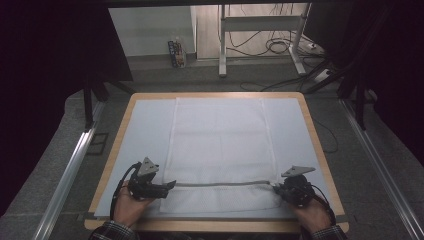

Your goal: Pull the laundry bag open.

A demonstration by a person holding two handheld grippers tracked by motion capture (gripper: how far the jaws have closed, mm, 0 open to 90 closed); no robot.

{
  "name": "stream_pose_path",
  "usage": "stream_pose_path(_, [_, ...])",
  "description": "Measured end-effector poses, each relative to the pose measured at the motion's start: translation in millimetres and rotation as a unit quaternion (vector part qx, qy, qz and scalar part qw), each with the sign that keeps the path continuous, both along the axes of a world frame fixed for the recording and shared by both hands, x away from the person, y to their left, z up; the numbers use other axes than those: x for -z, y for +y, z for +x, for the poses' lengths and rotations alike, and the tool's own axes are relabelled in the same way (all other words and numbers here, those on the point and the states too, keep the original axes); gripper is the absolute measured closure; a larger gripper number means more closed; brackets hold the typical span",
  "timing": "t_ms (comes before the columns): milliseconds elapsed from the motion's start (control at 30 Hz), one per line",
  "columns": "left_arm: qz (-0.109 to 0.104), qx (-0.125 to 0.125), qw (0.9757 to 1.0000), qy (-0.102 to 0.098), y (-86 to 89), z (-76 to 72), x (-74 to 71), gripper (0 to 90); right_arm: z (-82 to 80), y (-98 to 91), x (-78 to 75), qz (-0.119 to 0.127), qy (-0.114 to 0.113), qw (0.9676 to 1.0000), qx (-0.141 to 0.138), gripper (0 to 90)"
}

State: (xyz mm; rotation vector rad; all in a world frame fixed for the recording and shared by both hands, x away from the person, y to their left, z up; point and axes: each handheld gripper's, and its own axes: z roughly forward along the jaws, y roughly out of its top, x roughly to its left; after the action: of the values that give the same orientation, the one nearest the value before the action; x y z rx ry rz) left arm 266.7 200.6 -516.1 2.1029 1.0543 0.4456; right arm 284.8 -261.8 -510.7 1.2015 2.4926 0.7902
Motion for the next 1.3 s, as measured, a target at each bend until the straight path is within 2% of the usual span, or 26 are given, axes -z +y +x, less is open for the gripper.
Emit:
stream_pose_path(67, [-0.005,0.001,1.0,-0.001,-0.1,0.3,-0.3,14.0,0.2,0.3,-0.3,-0.001,0.0,1.0,-0.007,85.0])
stream_pose_path(167, [-0.008,0.0,1.0,-0.002,-0.3,0.0,-1.2,14.0,1.6,-2.8,-0.9,0.011,0.003,0.9999,-0.013,85.8])
stream_pose_path(233, [-0.009,0.001,1.0,-0.003,-0.1,-0.1,-1.7,14.0,0.8,-4.0,-2.8,0.012,-0.008,0.9997,-0.018,85.9])
stream_pose_path(333, [-0.017,0.001,0.9999,-0.003,0.0,0.4,-2.0,14.0,-0.8,-8.8,-9.3,0.039,-0.03,0.9986,-0.021,85.9])
stream_pose_path(367, [-0.017,0.002,0.9999,-0.003,-0.4,0.5,-2.0,14.0,-0.7,-10.0,-10.0,0.043,-0.028,0.9985,-0.02,85.9])
stream_pose_path(433, [-0.014,0.003,0.9999,-0.003,-1.3,0.5,-1.8,14.0,-0.2,-9.6,-7.9,0.033,-0.024,0.9989,-0.023,85.4])
stream_pose_path(500, [-0.01,0.003,0.9999,-0.003,-1.5,0.4,-1.8,14.0,-1.4,-5.9,-6.3,0.01,-0.023,0.9993,-0.028,82.3])
stream_pose_path(533, [-0.01,0.003,0.9999,-0.003,-1.5,0.4,-1.8,14.1,-2.2,-4.7,-5.8,-0.001,-0.026,0.9993,-0.028,78.3])
stream_pose_path(633, [-0.011,0.001,0.9999,-0.003,-0.9,0.5,-1.3,14.1,-3.0,-3.7,-3.5,-0.026,-0.025,0.9992,-0.017,54.4])
stream_pose_path(700, [-0.011,0.001,0.9999,-0.002,-0.8,0.6,-1.1,14.1,-3.0,-3.8,-1.1,-0.026,-0.016,0.9995,-0.01,39.4])
stream_pose_path(733, [-0.01,0.003,0.9999,-0.002,-0.8,0.6,-1.2,14.1,-3.6,-3.1,-0.9,-0.033,-0.018,0.9993,-0.004,32.6])
stream_pose_path(800, [-0.008,0.004,1.0,-0.002,-1.4,0.7,-1.0,14.0,-4.5,0.1,0.3,-0.04,-0.01,0.9991,-0.006,26.0])
stream_pose_path(833, [-0.007,0.005,1.0,-0.001,-1.7,0.8,-0.7,14.1,-5.0,1.1,0.0,-0.042,-0.008,0.9991,-0.002,28.0])
stream_pose_path(867, [-0.006,0.006,1.0,-0.001,-2.1,0.8,-0.5,14.0,-4.0,0.7,0.0,-0.029,0.005,0.9996,0.002,26.9])
stream_pose_path(900, [-0.005,0.006,1.0,-0.001,-2.5,0.9,-0.3,14.1,-4.0,1.8,0.5,-0.028,0.009,0.9996,0.004,26.5])
stream_pose_path(967, [-0.004,0.007,1.0,-0.001,-3.3,1.0,-0.1,14.1,-5.4,5.3,0.5,-0.032,0.007,0.9994,0.011,29.5])
stream_pose_path(1133, [-0.001,0.009,1.0,-0.002,-4.6,1.3,-0.1,14.1,-13.3,12.0,-0.6,-0.029,0.007,0.9994,0.016,47.9])
stream_pose_path(1233, [0.0,0.013,0.9999,-0.002,-5.8,1.4,-0.3,14.1,-14.1,12.4,-0.6,-0.024,0.009,0.9995,0.02,53.9])
stream_pose_path(1300, [0.0,0.014,0.9999,-0.004,-6.4,1.0,-0.8,14.1,-13.9,11.8,-0.8,-0.023,0.005,0.9993,0.029,63.8])
